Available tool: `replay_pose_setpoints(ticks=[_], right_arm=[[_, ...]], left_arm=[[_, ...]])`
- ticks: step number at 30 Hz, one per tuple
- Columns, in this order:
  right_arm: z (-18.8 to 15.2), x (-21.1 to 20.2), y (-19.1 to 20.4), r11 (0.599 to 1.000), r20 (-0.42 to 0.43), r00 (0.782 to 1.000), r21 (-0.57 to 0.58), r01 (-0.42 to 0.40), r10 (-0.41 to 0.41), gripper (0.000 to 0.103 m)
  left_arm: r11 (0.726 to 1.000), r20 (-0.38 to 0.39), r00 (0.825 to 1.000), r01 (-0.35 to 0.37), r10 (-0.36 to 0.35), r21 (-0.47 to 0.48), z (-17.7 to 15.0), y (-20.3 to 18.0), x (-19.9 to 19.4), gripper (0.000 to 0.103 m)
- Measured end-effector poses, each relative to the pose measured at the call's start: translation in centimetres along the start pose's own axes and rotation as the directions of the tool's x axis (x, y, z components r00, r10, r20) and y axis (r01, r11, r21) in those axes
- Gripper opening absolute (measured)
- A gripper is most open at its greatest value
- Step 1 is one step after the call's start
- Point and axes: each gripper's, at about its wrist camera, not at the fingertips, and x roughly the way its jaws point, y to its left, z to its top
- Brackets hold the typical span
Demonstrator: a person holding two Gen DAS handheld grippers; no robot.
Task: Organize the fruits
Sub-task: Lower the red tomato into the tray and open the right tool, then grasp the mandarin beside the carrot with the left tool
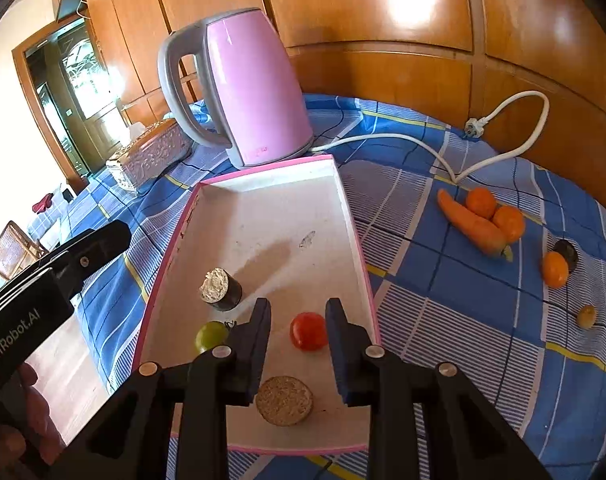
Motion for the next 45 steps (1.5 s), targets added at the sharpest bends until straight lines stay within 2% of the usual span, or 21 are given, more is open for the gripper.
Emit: replay_pose_setpoints(ticks=[8,16,27,36,45], right_arm=[[-0.5,-2.0,-0.4,0.997,0.062,0.995,-0.002,0.075,-0.075,0.029],[-1.0,-4.0,-1.6,0.982,0.131,0.973,0.021,0.188,-0.189,0.03],[-1.9,-6.3,-4.9,0.97,0.169,0.958,0.114,0.216,-0.233,0.03],[-3.0,-7.3,-7.9,0.952,0.156,0.949,0.183,0.244,-0.273,0.03],[-4.2,-7.7,-11.3,0.929,0.121,0.946,0.265,0.26,-0.299,0.03]], left_arm=[[1.0,0.035,0.999,0.009,-0.01,0.026,-0.1,-1.0,-1.5,0.045],[0.998,0.061,0.998,0.022,-0.026,0.063,-0.1,-2.5,-2.7,0.048],[0.99,0.054,0.997,0.052,-0.06,0.127,-0.7,-5.1,-3.0,0.049],[0.981,0.033,0.996,0.076,-0.083,0.177,-1.4,-7.2,-2.7,0.049],[0.969,-0.043,0.993,0.118,-0.111,0.219,-2.3,-9.0,-1.1,0.051]])
